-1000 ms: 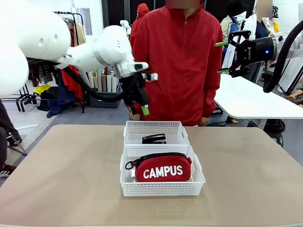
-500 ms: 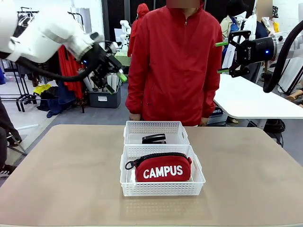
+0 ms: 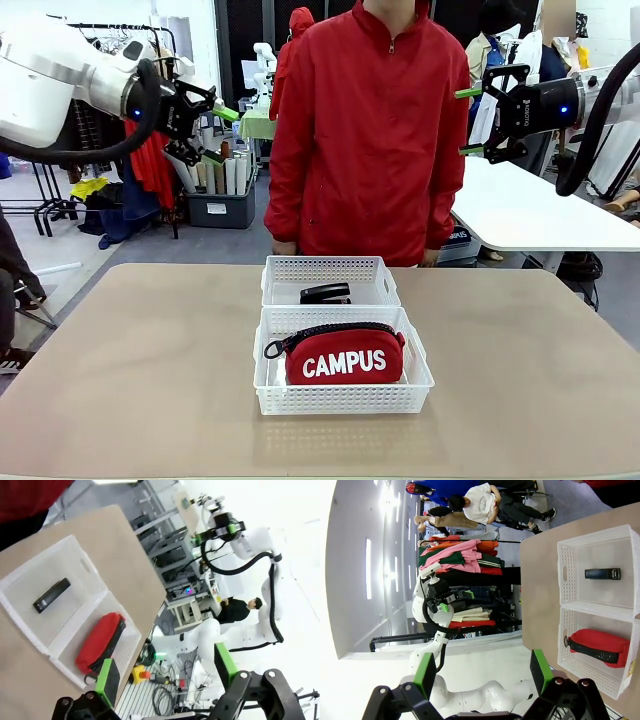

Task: Distribute items into two baskets.
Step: Place the picked Stapler into the Organizing basket as instructed by the person.

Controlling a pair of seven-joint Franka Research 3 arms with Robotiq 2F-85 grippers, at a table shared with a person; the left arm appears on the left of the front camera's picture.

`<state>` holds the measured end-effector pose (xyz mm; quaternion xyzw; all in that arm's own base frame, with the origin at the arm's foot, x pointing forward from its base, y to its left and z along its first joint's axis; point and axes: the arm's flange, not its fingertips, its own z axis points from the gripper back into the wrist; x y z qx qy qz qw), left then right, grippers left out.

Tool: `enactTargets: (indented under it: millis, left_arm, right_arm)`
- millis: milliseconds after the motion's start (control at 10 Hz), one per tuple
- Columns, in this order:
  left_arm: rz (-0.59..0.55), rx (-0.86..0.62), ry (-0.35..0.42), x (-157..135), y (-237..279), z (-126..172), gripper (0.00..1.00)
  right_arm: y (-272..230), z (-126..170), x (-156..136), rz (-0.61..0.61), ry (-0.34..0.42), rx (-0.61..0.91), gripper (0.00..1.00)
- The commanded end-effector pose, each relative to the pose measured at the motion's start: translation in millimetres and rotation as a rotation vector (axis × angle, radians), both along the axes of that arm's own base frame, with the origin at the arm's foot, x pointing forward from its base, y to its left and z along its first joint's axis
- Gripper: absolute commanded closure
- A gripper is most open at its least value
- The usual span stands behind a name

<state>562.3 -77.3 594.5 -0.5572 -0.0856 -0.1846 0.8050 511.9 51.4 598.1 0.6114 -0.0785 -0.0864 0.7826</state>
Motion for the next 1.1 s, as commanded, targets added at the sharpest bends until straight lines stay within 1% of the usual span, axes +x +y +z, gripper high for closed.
enactTargets:
  millis: [0, 100, 300, 400, 500, 600, 700, 800, 1000]
  left_arm:
    - [-0.045, 0.0, -0.075, -10.6, -13.5, -7.3, 0.0]
    - [0.0, 0.0, 0.0, 0.0, 0.0, 0.0, 0.0]
    - [0.0, 0.0, 0.0, 0.0, 0.0, 0.0, 0.0]
    - [-0.017, -0.004, -0.019, -1.0, -4.9, -3.4, 0.0]
    - [0.004, -0.039, 0.084, 2.2, -11.4, -7.4, 0.0]
    - [0.078, -0.135, 0.223, 8.4, -7.4, -5.1, 0.0]
    - [0.15, -0.185, 0.288, 12.1, 0.8, -1.9, 0.0]
    - [0.2, -0.212, 0.316, 11.6, 8.5, 0.5, 0.0]
    - [0.213, -0.246, 0.355, 11.0, 22.6, 5.7, 0.0]
  right_arm:
    - [1.8, 2.5, -1.4, -0.001, 0.012, 0.008, 0.0]
    - [1.8, 2.5, -1.4, -0.001, 0.012, 0.008, 0.0]
    - [1.8, 2.5, -1.4, -0.001, 0.012, 0.008, 0.0]
    - [1.8, 2.5, -1.4, -0.001, 0.012, 0.008, 0.0]
    - [1.8, 2.5, -1.4, -0.001, 0.012, 0.008, 0.0]
    - [1.8, 2.5, -1.4, -0.001, 0.012, 0.008, 0.0]
    - [1.8, 2.5, -1.4, -0.001, 0.012, 0.008, 0.0]
    - [1.8, 2.5, -1.4, -0.001, 0.012, 0.008, 0.0]
    - [1.8, 2.5, -1.4, -0.001, 0.012, 0.008, 0.0]
